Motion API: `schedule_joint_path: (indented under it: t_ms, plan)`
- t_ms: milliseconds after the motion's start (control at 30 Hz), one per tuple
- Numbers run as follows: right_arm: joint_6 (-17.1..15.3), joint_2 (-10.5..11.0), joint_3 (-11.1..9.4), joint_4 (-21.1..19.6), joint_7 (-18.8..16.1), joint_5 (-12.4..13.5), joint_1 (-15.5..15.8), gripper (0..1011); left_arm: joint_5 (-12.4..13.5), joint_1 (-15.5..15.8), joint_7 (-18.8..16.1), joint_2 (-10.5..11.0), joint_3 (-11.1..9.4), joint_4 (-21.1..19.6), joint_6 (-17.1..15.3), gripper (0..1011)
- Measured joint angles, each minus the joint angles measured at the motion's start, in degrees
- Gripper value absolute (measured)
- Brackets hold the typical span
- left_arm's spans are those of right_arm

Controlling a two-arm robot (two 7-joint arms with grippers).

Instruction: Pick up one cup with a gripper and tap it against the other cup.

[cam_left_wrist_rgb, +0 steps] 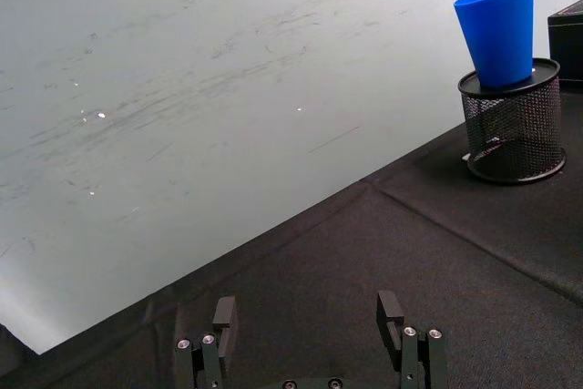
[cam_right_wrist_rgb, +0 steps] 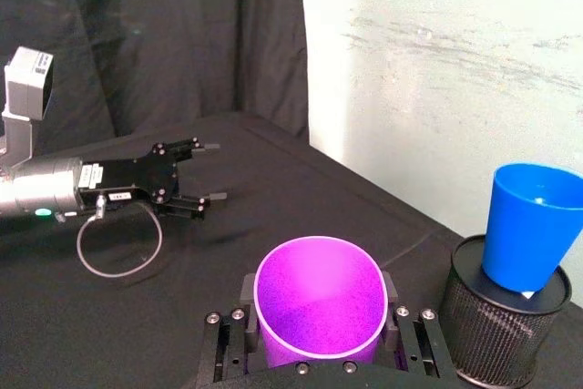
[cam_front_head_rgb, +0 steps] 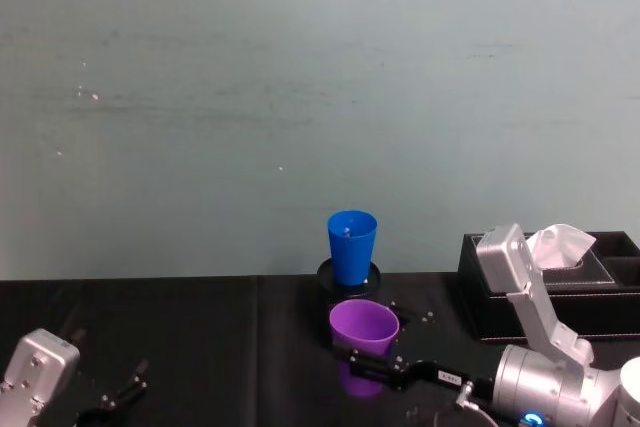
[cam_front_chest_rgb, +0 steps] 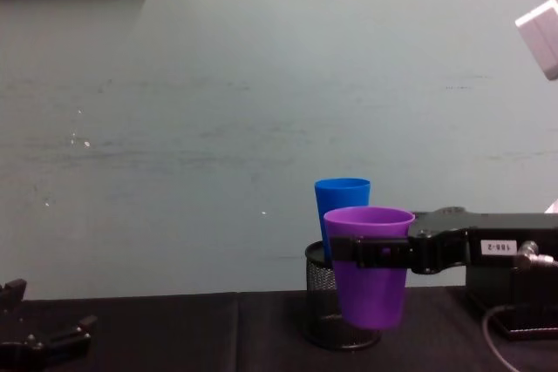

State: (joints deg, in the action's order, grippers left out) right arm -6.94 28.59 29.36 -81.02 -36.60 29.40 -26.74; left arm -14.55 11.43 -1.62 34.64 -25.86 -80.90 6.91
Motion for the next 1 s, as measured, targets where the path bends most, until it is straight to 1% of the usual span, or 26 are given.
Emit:
schedule_joint_path:
  t_ms: [433, 1000]
  plan:
    - [-1.3, 0.8, 0.6, -0.7, 0.4, 1.8, -1.3, 734, 0.0, 0.0, 0.0, 0.0, 0.0, 0.0, 0.0, 1000]
    - [-1.3, 0.8, 0.7, -0.7, 0.4, 1.9, -1.5, 734, 0.0, 0.0, 0.0, 0.0, 0.0, 0.0, 0.0, 1000]
